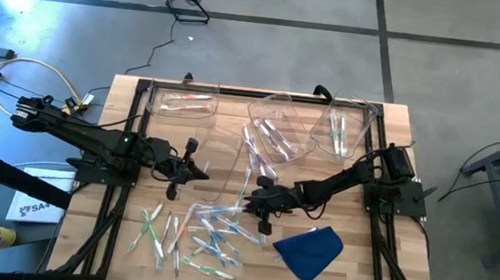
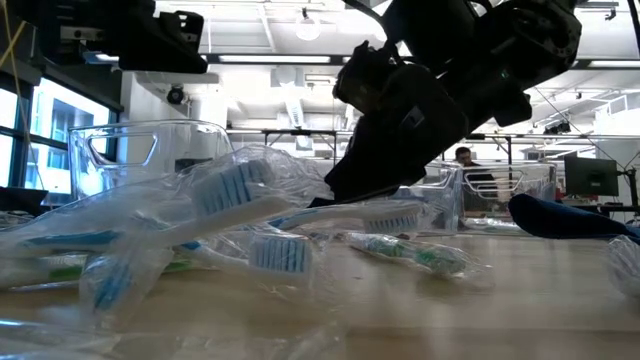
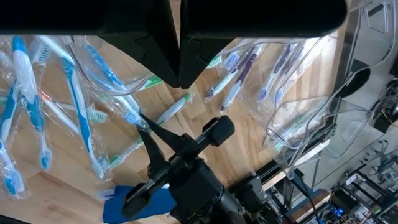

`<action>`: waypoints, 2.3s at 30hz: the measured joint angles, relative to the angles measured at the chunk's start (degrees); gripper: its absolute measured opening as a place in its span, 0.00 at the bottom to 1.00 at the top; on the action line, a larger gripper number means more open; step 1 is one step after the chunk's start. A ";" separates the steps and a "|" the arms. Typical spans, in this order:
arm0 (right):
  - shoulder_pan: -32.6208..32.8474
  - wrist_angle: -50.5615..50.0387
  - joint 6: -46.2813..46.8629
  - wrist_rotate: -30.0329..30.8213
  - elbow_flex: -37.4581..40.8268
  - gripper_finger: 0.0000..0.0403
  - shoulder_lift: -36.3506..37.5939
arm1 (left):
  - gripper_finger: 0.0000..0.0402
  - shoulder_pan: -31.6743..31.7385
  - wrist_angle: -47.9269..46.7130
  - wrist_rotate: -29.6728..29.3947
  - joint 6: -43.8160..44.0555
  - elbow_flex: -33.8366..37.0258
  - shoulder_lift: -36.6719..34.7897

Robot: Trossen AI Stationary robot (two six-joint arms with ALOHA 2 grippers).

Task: Pick & Place Toothbrushes
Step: Put the blue toothbrush into the bottom transparent bin

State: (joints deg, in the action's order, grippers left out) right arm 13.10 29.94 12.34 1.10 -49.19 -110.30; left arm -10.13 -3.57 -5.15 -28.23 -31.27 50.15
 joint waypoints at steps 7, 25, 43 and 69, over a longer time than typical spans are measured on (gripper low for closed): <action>-0.04 0.02 1.42 -4.22 0.02 0.03 0.01 | 0.00 0.00 -0.02 0.00 0.00 0.00 -0.02; 0.03 -6.16 -0.57 -11.29 0.11 0.02 13.62 | 0.00 0.00 -0.49 -0.31 0.00 0.00 0.00; -0.15 -13.21 -5.13 -3.87 0.10 0.02 25.62 | 0.00 -0.02 1.51 -1.56 2.34 0.00 -0.02; -3.87 -19.93 -11.13 -4.03 0.04 0.02 33.40 | 0.33 15.11 15.86 11.02 12.63 -0.56 -0.41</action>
State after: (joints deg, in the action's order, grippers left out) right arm 9.23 10.00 1.21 -2.93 -49.15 -76.90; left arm 4.98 12.29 5.87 -15.60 -31.83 49.74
